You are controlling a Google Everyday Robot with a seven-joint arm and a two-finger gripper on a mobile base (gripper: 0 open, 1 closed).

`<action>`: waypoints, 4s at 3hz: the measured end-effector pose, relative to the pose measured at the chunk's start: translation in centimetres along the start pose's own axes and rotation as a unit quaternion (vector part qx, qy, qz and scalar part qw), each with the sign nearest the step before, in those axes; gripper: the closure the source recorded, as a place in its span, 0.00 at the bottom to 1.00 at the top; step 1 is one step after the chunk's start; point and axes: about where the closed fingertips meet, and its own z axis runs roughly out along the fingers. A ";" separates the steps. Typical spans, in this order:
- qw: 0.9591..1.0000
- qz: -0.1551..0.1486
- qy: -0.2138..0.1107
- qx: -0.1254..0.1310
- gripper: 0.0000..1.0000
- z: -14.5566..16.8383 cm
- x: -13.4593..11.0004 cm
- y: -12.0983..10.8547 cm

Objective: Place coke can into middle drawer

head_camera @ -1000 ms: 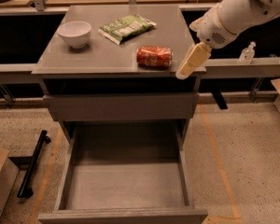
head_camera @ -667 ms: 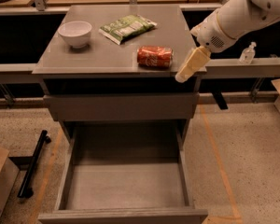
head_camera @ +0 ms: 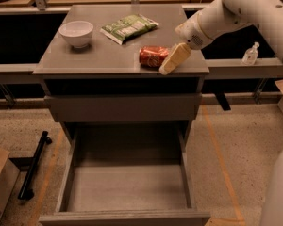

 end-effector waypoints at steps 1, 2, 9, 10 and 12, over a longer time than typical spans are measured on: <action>1.000 0.003 -0.019 -0.013 0.00 2.8 -1.1 -1.2; 1.000 0.005 -0.018 -0.020 0.18 4.8 -1.9 -1.3; 0.998 0.007 0.048 -0.040 1.00 -4.1 0.7 9.5; 0.996 -0.004 0.061 -0.059 1.00 -2.6 3.1 12.2; 0.995 -0.006 0.057 -0.084 1.00 2.7 6.9 15.1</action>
Offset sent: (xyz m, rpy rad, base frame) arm 0.0468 0.0535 -0.0254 0.0426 0.0336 0.0312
